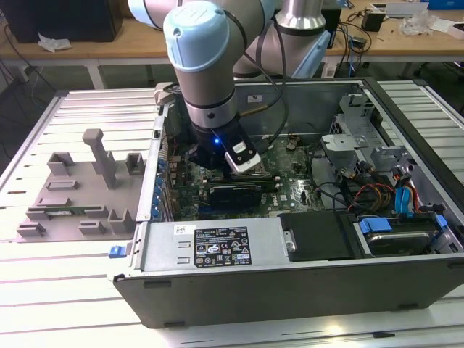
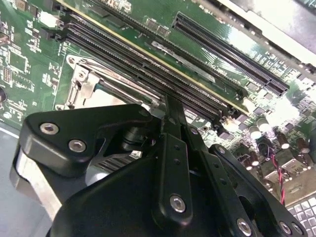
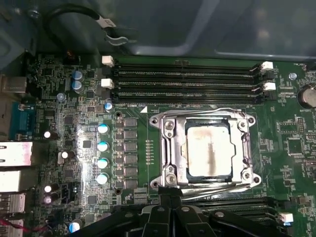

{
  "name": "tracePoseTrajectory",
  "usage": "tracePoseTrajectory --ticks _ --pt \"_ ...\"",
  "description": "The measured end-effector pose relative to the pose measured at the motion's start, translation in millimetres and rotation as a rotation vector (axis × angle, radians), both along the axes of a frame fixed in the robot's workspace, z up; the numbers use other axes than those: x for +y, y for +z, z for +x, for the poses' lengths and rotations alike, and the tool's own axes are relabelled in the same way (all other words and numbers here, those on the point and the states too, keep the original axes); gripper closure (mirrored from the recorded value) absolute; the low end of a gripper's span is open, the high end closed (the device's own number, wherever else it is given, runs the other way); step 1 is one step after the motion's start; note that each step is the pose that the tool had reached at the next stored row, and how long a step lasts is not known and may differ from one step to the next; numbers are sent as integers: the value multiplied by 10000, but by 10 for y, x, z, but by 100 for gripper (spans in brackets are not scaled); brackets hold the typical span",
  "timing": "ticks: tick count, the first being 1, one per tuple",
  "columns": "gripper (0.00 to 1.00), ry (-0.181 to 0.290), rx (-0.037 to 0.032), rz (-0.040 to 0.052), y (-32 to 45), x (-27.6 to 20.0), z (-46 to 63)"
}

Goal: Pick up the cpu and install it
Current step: 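Install the second cpu locking lever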

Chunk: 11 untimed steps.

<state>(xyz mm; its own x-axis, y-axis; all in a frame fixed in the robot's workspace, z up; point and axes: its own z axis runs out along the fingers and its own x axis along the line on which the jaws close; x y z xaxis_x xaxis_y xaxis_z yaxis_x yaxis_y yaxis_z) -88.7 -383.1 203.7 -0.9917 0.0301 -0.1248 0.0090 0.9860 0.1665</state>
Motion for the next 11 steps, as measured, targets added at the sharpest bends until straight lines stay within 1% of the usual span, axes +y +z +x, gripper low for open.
tracePoseTrajectory --ticks 1,2,5,8,11 --pt "89 1 -15 52 -3 0 -3" --pt "89 0 -31 138 -7 3 -5" --pt "89 1 -47 235 -19 10 -6" --pt "89 0 -52 280 -32 14 -14" --pt "89 0 -54 286 -34 15 -17"
